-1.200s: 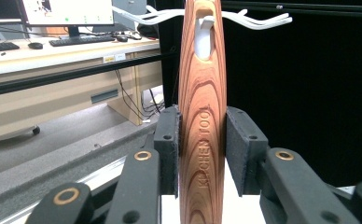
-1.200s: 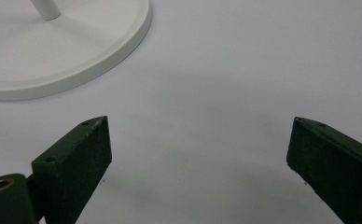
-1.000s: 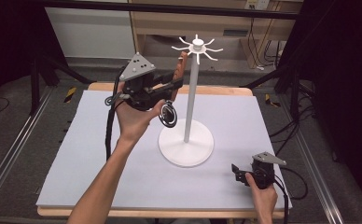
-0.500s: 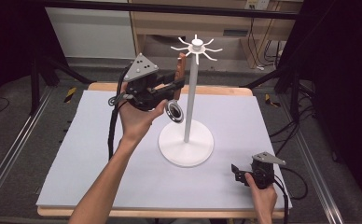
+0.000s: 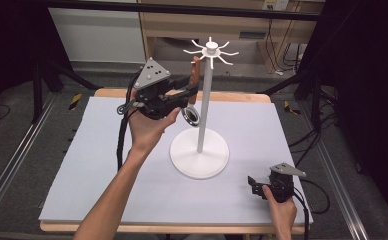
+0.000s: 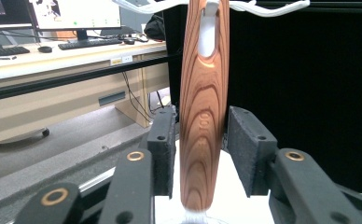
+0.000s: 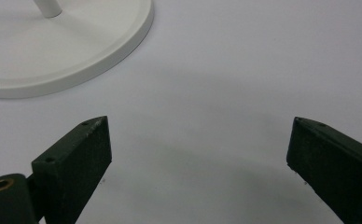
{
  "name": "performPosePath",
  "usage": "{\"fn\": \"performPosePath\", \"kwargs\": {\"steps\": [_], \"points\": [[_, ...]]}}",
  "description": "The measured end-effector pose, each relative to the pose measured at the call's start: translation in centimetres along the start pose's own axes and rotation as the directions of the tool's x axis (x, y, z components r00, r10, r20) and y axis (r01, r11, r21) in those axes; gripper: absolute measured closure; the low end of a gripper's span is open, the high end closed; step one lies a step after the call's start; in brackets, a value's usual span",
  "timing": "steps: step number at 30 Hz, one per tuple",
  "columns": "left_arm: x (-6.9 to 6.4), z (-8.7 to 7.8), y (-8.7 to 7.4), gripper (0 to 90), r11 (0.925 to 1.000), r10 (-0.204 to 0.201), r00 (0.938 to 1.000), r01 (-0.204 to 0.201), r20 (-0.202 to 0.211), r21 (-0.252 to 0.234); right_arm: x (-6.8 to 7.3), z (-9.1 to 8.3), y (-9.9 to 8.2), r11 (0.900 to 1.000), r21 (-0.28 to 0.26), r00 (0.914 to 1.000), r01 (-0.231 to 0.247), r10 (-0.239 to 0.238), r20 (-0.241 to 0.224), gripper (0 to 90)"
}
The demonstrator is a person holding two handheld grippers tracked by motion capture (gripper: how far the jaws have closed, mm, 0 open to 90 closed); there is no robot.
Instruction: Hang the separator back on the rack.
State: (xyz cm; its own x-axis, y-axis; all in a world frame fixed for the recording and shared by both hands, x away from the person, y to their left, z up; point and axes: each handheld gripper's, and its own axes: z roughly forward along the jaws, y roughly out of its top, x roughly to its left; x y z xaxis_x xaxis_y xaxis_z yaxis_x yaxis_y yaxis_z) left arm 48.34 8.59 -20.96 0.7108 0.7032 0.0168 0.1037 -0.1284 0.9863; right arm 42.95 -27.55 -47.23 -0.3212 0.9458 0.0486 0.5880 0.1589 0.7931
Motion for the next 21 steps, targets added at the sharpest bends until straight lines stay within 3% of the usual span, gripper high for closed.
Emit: {"fn": "performPosePath", "kwargs": {"steps": [12,20,21], "points": [[0.5,-1.9,-1.5,49.9,0.9998,0.013,0.9999,-0.013,-0.007,0.018,0.0,0.0,0.0,1.0,0.001,1.0,0.003,-0.003,0.003,7.0],[1.5,-4.4,-4.4,44.7,0.9983,0.031,0.9994,-0.03,-0.017,0.05,0.0,0.0,-0.1,1.0,0.002,1.0,0.006,-0.006,0.005,7.0],[1.9,-5.0,-5.2,43.5,0.9978,0.05,0.9985,-0.049,-0.022,0.045,0.1,0.0,-0.1,1.0,0.004,1.0,0.005,-0.005,0.005,7.0]]}}
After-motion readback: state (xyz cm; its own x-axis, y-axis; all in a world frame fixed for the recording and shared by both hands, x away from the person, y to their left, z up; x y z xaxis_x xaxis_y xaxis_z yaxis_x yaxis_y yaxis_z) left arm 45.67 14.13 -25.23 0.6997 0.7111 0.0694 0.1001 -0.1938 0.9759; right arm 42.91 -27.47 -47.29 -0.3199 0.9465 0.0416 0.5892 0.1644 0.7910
